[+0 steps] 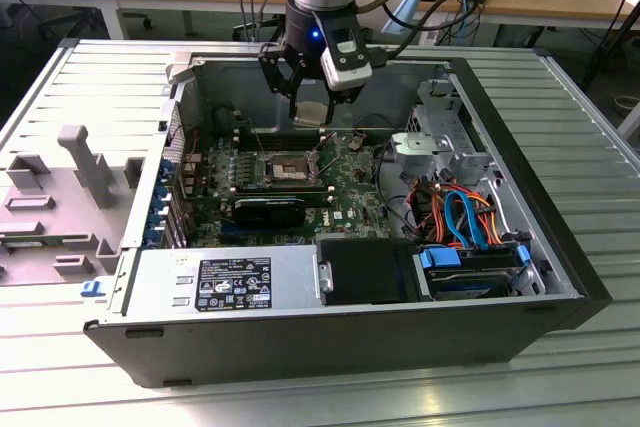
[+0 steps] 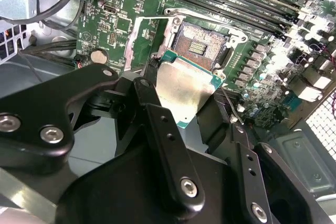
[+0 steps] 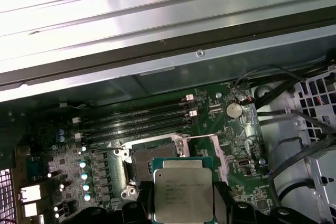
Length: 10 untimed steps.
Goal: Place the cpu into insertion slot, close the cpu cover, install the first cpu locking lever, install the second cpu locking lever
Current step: 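Place the cpu into insertion slot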
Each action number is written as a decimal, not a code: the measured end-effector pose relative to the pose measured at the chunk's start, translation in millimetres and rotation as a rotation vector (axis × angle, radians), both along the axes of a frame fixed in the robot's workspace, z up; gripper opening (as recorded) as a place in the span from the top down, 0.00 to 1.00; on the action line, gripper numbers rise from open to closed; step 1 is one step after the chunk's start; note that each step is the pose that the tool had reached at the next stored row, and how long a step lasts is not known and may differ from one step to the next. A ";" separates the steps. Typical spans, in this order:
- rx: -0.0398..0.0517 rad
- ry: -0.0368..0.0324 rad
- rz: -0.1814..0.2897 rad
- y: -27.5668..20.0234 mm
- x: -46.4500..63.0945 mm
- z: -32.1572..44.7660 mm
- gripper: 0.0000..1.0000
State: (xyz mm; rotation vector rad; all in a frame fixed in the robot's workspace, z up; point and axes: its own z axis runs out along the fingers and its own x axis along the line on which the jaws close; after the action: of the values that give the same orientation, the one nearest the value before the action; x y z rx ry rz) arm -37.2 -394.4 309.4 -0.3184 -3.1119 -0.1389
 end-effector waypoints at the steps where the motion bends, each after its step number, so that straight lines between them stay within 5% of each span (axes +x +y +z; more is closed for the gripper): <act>1: -0.0001 0.0000 -0.003 0.0 0.0 0.0 0.46; 10: -0.0001 0.0000 -0.035 0.0 0.0 -0.2 0.46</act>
State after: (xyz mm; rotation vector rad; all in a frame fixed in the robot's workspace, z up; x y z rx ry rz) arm -37.2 -394.4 309.2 -0.3738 -3.1073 -0.1392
